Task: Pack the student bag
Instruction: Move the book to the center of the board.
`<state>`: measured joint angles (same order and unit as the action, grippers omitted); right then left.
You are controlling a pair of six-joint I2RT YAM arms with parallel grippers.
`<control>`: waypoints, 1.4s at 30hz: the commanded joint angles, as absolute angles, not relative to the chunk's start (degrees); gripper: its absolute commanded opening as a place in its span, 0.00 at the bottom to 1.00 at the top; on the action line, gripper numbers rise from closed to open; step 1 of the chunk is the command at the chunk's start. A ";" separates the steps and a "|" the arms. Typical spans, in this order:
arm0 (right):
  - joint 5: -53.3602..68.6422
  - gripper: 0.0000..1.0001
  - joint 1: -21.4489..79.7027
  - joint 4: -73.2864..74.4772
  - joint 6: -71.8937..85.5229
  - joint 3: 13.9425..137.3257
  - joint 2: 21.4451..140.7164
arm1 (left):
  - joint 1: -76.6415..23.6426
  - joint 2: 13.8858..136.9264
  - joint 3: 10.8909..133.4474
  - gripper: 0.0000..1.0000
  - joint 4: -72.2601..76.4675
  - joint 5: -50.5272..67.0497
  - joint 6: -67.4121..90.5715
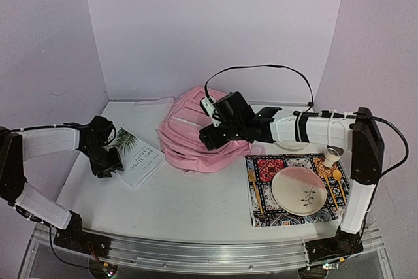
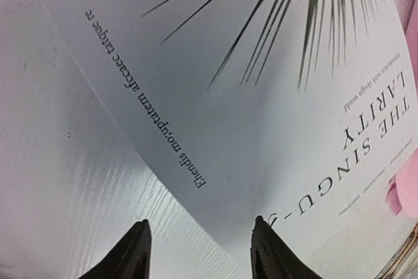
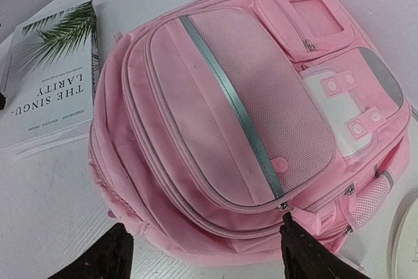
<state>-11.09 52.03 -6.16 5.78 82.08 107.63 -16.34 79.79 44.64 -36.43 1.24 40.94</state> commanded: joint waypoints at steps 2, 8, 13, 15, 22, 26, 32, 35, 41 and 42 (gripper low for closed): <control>-9.57 0.78 51.96 -6.96 5.97 82.58 104.87 | -14.64 77.53 53.25 0.64 -45.09 -0.83 38.85; -7.93 0.79 52.01 -7.08 6.36 81.84 104.86 | -6.86 87.13 68.88 0.77 -44.99 -2.23 29.71; -6.56 0.83 52.01 -8.05 7.92 79.12 103.21 | -1.79 98.95 80.78 0.84 -44.48 -4.15 22.27; -5.99 0.83 52.05 -8.35 8.36 77.97 102.61 | -1.21 104.04 85.36 0.86 -44.47 -4.40 19.84; -5.54 0.84 52.80 -8.61 9.92 76.10 101.53 | -0.41 118.72 96.86 0.88 -44.18 -0.75 12.38; -5.68 0.84 53.64 -8.61 10.43 76.05 101.80 | -0.35 122.79 99.07 0.87 -44.16 6.44 8.11; -6.08 0.84 55.12 -8.44 10.67 76.89 102.50 | -0.39 120.14 93.01 0.80 -43.65 15.64 4.07; -6.06 0.84 56.25 -8.44 10.33 77.74 103.31 | -0.52 117.25 88.24 0.78 -42.83 20.37 3.53; -5.57 0.84 59.58 -8.44 9.50 80.68 105.75 | -4.21 111.28 79.07 0.75 -40.39 25.37 3.43; -5.35 0.84 60.20 -8.44 9.44 81.12 106.23 | -5.16 110.53 78.00 0.74 -40.00 25.14 3.42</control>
<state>-5.82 57.81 -8.41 9.85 77.43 104.64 -1.07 115.68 81.86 -40.40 18.74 5.00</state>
